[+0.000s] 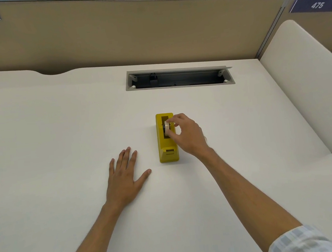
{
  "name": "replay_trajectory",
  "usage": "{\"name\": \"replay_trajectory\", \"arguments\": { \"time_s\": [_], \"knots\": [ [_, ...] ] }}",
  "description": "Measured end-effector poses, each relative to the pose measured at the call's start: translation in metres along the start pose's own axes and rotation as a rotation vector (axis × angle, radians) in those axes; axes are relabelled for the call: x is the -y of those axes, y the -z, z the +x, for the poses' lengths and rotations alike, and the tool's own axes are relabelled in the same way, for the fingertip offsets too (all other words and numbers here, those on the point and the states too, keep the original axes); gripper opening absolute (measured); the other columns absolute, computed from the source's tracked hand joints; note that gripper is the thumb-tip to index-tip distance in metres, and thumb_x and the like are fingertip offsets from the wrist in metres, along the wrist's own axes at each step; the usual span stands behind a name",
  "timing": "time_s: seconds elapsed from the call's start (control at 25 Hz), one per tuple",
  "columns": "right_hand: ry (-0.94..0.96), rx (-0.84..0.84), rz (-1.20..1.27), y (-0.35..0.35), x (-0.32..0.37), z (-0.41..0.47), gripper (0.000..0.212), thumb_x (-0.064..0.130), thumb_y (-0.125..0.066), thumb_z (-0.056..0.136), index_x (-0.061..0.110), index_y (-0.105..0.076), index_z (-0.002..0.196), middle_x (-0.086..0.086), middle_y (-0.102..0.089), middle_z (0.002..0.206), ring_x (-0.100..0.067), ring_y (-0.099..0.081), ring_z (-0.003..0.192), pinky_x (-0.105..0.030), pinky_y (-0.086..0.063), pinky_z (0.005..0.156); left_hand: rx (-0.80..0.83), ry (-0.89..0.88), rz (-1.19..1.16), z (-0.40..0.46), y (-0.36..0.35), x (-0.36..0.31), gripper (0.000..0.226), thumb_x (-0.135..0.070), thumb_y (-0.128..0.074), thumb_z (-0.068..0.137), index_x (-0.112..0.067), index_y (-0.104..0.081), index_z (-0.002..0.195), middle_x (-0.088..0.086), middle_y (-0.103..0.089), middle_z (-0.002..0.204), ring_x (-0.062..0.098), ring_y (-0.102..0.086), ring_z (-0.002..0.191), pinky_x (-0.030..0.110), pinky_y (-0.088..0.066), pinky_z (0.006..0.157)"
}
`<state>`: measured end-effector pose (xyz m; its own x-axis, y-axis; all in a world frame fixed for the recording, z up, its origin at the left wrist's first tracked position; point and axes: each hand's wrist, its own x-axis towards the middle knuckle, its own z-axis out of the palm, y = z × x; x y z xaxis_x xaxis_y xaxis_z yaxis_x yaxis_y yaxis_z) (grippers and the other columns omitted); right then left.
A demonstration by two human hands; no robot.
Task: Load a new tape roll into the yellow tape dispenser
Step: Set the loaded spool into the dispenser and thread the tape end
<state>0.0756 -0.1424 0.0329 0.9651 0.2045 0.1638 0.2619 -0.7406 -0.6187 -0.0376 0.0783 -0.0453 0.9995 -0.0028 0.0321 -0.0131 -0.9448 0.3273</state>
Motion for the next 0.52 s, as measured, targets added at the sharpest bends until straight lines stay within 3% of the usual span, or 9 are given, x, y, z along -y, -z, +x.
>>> {"name": "replay_trajectory", "arguments": {
  "time_s": [0.52],
  "knots": [
    [0.061, 0.010, -0.125, 0.0000, 0.0003, 0.0037, 0.032, 0.038, -0.059, 0.094, 0.023, -0.066, 0.121, 0.006, -0.064, 0.125, -0.014, -0.055, 0.115, -0.033, -0.050, 0.083, -0.015, -0.004, -0.004, 0.0004, -0.0021, 0.0000, 0.086, -0.076, -0.016, 0.085, -0.024, -0.024, 0.153, -0.001, -0.015, 0.165, 0.014, -0.009, 0.152, 0.043, -0.004, 0.124]
  ]
}}
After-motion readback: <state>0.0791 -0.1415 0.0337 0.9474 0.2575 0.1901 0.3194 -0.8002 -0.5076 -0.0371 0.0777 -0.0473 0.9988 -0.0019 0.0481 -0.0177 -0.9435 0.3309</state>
